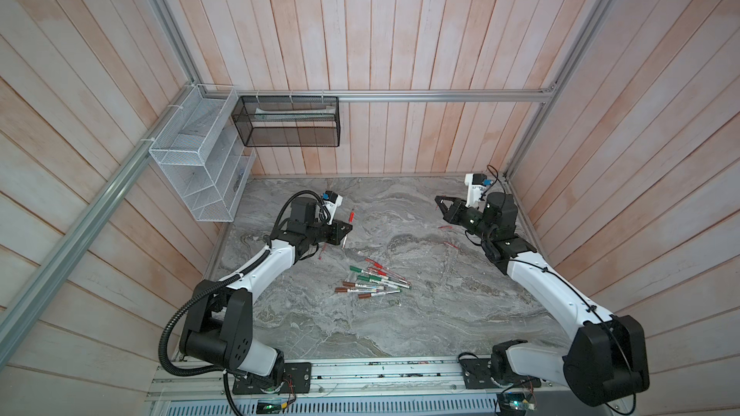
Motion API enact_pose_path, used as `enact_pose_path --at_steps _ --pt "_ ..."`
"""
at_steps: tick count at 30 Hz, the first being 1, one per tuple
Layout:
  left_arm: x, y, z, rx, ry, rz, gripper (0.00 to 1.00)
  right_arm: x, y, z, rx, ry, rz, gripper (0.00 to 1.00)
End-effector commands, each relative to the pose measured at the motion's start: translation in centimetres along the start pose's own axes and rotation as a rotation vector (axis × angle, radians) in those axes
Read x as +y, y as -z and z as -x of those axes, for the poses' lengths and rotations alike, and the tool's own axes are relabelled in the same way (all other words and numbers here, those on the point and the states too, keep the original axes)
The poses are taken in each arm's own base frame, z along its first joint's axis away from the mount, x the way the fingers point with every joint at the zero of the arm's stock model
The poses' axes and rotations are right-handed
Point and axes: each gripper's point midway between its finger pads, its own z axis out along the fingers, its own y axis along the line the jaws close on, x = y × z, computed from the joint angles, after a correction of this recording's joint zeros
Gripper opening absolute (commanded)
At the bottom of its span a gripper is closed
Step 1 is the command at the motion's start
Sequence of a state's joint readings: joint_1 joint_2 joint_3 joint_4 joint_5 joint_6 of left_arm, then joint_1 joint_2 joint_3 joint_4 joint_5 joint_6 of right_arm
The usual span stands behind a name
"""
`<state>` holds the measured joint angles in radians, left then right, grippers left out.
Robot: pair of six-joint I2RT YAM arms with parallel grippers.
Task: Remove pen caps from pens
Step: Place the pen at the center of the table.
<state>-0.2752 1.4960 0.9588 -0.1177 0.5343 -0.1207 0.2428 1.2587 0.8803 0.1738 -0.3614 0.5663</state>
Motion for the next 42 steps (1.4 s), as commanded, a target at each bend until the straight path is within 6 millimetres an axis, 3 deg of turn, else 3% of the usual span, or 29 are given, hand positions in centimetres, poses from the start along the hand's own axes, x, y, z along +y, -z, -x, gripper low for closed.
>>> enact_pose_path --at_steps 1,17,24,27,35,42 --pt "2.4 -0.3 -1.2 0.019 -0.085 0.119 0.0 -3.9 0.4 -2.8 0.126 0.049 -0.18 0.0" --pt "8.3 -4.1 -4.4 0.17 0.041 0.286 0.0 -10.0 2.7 -7.0 0.205 0.017 -0.353 0.0" --pt "9.5 -5.5 -6.0 0.239 0.069 0.296 0.0 -11.3 3.1 -8.0 0.225 0.011 -0.37 0.0" --pt "10.9 -5.7 -7.2 0.286 0.079 0.351 0.0 -11.9 3.1 -8.6 0.246 -0.007 -0.377 0.0" --pt "11.5 -5.4 -8.0 0.284 0.089 0.36 0.05 -13.5 1.9 -10.5 0.316 -0.01 -0.393 0.0" --pt "11.1 -4.9 -7.3 0.261 0.086 0.361 0.18 -16.6 0.3 -12.8 0.42 -0.009 -0.469 0.0"
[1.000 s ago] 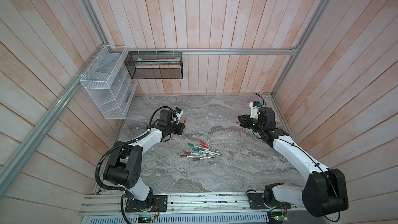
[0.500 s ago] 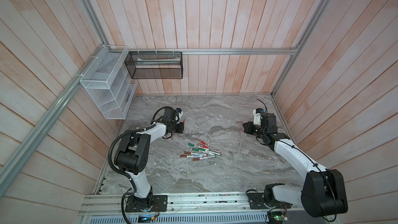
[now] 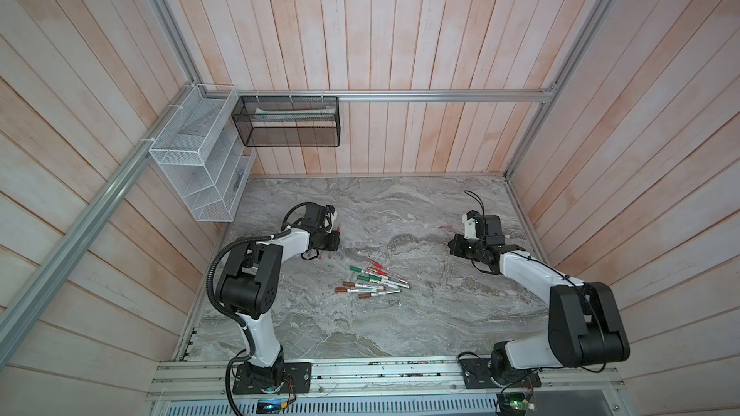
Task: Remove pen caps from pens
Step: Place the pen at the center of the table, then place the pen cap to the middle-right of the table.
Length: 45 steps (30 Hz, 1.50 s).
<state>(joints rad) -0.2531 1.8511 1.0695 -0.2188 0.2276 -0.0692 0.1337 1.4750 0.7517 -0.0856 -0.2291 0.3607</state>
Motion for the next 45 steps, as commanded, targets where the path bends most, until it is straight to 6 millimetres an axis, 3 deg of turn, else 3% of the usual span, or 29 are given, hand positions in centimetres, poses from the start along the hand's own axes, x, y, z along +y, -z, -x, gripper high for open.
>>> enact_pose_path --at_steps 1,7,13,20,27,30,34,42,45 --pt "0.1 1.3 0.6 -0.039 -0.003 0.01 0.2 -0.6 -1.2 0.4 0.04 0.024 -0.032 0.0" --pt "-0.9 3.0 1.4 -0.094 -0.017 -0.021 0.29 -2.2 -4.1 -1.0 0.147 0.012 -0.087 0.0" --pt "-2.1 6.5 3.4 -0.209 -0.061 -0.045 0.4 -2.9 -5.1 -1.7 0.184 0.023 -0.132 0.02" --pt "-3.0 10.9 4.7 -0.369 -0.167 -0.05 0.52 -3.3 -4.7 -2.0 0.197 0.035 -0.172 0.18" --pt "-0.7 13.8 5.8 -0.445 -0.068 -0.074 0.58 -2.2 -2.8 -1.2 0.176 0.057 -0.182 0.31" --pt "0.5 14.7 6.2 -0.465 -0.05 -0.06 0.6 -0.4 -1.6 -0.6 0.157 0.084 -0.159 0.33" --pt "2.6 15.9 6.2 -0.505 -0.006 -0.048 0.67 4.2 -1.0 -0.5 0.129 0.188 -0.067 0.4" --pt "5.3 17.8 6.5 -0.549 0.043 -0.004 0.79 14.3 -2.3 -2.9 0.189 0.398 0.106 0.49" --pt "5.8 18.3 6.6 -0.553 0.053 0.006 0.82 16.9 -3.6 -4.6 0.252 0.47 0.123 0.52"
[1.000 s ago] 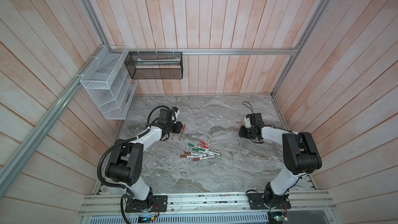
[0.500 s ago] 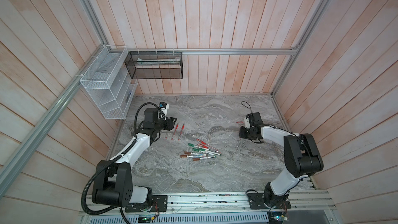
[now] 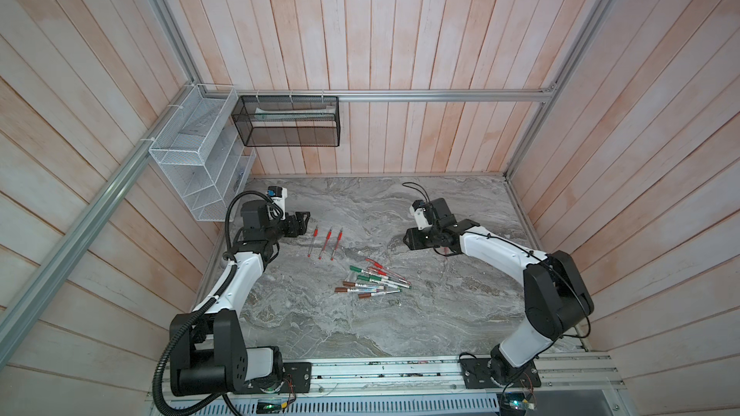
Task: Remove pen caps from pens
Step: Place the pen cap to the middle-right of the table, then pick up the pen from the center of the table.
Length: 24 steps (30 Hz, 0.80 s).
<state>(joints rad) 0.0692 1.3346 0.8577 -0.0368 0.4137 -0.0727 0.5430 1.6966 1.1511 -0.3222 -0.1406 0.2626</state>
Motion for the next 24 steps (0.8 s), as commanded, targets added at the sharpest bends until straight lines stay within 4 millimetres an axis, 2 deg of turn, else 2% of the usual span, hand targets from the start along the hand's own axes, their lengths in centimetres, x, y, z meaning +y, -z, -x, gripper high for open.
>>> enact_pose_path --at_steps 1,5,8,13,16,20,24 --pt "-0.1 0.8 0.6 -0.026 -0.005 -0.016 0.84 2.8 -2.0 -1.6 0.111 0.084 0.026 0.52" --pt "0.6 1.0 0.7 -0.039 -0.001 -0.001 0.89 6.4 -4.0 -2.5 0.17 0.201 0.058 0.54" --pt "0.8 1.2 1.0 -0.04 0.04 0.004 0.9 7.5 -5.3 -3.5 0.239 0.254 0.05 0.54" --pt "1.2 1.3 1.0 -0.051 0.042 0.008 0.9 7.7 -6.5 -5.0 0.305 0.303 0.04 0.45" --pt "1.1 1.5 1.2 -0.046 0.053 0.001 0.9 7.7 -6.5 -5.8 0.339 0.306 0.046 0.4" --pt "1.7 1.3 0.9 -0.053 0.05 0.02 0.9 8.2 -6.6 -6.8 0.367 0.326 0.094 0.37" --pt "1.4 1.4 1.1 -0.049 0.068 0.005 0.9 7.6 -7.2 -7.5 0.402 0.33 0.068 0.32"
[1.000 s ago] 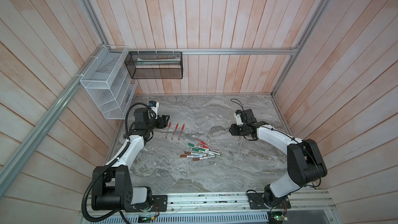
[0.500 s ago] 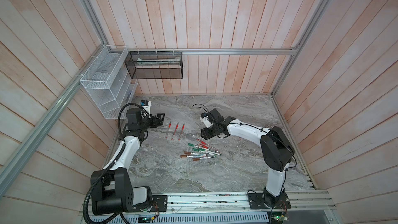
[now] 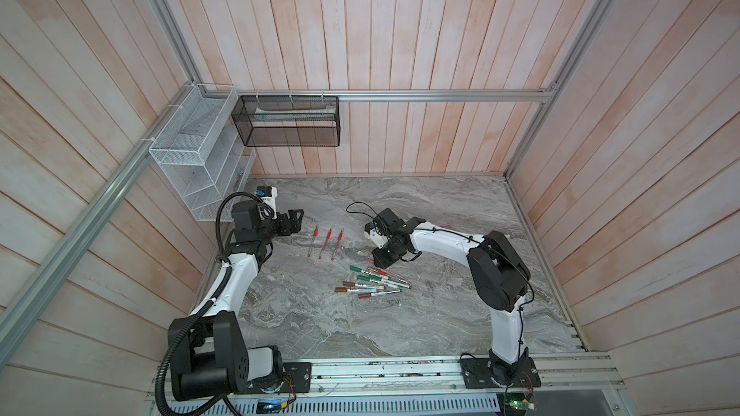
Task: Remove pen caps from pens
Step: Pick up the pen from the center of the table.
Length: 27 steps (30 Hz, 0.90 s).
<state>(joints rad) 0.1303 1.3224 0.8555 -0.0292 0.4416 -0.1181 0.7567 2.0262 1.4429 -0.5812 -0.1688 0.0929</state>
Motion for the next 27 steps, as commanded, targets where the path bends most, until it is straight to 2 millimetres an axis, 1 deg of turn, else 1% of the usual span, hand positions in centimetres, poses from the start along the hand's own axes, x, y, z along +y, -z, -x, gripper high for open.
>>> enact_pose_path --at_steps 1,5,9,12,16,18,21,24,27 --pt "-0.3 0.4 0.3 -0.018 0.0 -0.017 0.9 0.0 -1.1 -0.9 0.059 0.021 0.003 0.31" --pt "0.0 0.4 0.3 -0.021 0.002 -0.004 0.9 -0.3 -1.8 -0.5 0.053 0.016 -0.011 0.27" --pt "-0.2 0.6 0.4 -0.024 0.002 -0.012 0.9 -0.7 -2.6 -0.6 0.073 0.022 -0.029 0.24" --pt "0.1 0.5 0.4 -0.027 0.005 -0.003 0.9 -1.9 -3.0 -0.6 0.077 0.034 -0.086 0.19" --pt "-0.3 0.8 0.6 -0.026 0.01 -0.016 0.9 -3.0 -2.2 -0.1 0.057 0.027 -0.118 0.13" --pt "-0.1 0.7 0.6 -0.032 0.004 -0.009 0.9 -3.7 -1.4 0.5 0.028 0.023 -0.133 0.11" --pt "-0.5 0.9 0.8 -0.03 0.014 -0.027 0.9 -4.9 0.4 1.8 -0.015 -0.005 -0.153 0.09" --pt "-1.4 1.0 0.8 -0.034 0.004 -0.079 0.9 -5.6 3.1 3.7 -0.096 -0.02 -0.16 0.08" --pt "-2.9 1.1 0.7 -0.037 0.02 -0.168 0.9 -6.3 6.2 5.8 -0.202 -0.066 -0.151 0.05"
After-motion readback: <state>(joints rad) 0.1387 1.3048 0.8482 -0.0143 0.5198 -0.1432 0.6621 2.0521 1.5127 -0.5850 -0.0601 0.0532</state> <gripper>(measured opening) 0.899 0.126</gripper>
